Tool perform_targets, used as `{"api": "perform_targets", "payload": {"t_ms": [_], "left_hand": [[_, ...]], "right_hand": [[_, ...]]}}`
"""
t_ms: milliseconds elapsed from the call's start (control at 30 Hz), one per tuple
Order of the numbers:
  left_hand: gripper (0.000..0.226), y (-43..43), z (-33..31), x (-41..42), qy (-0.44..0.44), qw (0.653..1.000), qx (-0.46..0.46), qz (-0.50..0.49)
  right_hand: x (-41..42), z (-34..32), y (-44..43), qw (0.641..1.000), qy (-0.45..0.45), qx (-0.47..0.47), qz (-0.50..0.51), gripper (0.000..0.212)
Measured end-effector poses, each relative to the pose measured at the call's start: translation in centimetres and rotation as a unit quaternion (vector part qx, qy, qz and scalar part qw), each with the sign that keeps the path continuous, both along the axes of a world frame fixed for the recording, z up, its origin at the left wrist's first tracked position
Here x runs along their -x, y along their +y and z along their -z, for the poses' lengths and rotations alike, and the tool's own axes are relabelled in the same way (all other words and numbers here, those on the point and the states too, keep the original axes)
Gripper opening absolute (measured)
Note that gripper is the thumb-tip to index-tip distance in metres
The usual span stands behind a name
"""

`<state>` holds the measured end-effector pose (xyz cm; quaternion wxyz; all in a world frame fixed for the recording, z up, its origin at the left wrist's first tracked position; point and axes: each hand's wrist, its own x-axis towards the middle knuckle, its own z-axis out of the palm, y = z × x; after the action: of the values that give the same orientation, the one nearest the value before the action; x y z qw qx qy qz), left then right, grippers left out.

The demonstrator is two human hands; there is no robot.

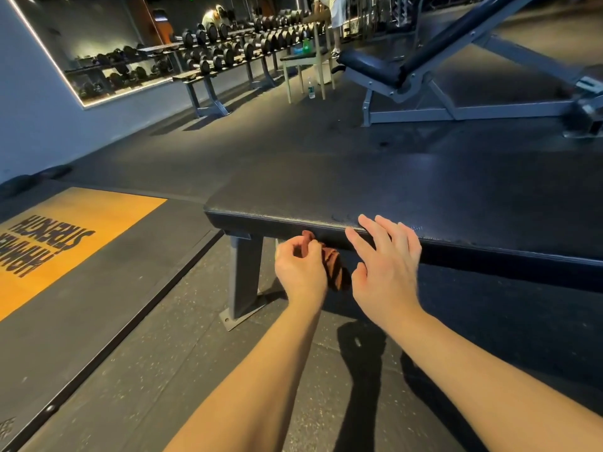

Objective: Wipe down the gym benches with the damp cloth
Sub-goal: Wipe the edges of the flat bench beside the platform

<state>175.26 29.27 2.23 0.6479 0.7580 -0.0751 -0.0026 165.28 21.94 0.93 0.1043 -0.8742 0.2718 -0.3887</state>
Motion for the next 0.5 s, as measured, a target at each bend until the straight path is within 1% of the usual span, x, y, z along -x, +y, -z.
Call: {"api": "perform_targets", "payload": {"t_ms": [67,133,200,300,400,500], "left_hand": [[0.006,0.6,-0.3,-0.8,-0.011,1.0,-0.001,0.002],[0.007,1.4,-0.9,-3.1,-0.009,0.999,0.027,-0.035],[0.009,2.0,-1.5,-5.2,0.017,0.994,0.068,-0.08],[0.009,1.5,-1.5,-5.3,0.01,0.993,0.062,-0.102],[0.008,0.6,-0.4,-2.3,-0.005,0.997,0.035,-0.063],[0.007,-0.2,1.4,0.5,-0.008,0.999,-0.029,0.029]], "right_hand": [[-0.1,0.0,0.0,1.0,-0.001,-0.005,-0.005,0.061],[0.0,0.0,-0.1,1.0,-0.001,-0.005,-0.009,0.061],[0.2,0.0,-0.2,1.0,0.001,0.0,-0.013,0.06],[0.3,0.1,-0.3,1.0,0.011,0.002,-0.015,0.062],[0.1,0.1,-0.1,1.0,0.008,-0.001,-0.006,0.063],[-0.2,0.1,0.0,1.0,-0.005,-0.005,0.003,0.06]]}}
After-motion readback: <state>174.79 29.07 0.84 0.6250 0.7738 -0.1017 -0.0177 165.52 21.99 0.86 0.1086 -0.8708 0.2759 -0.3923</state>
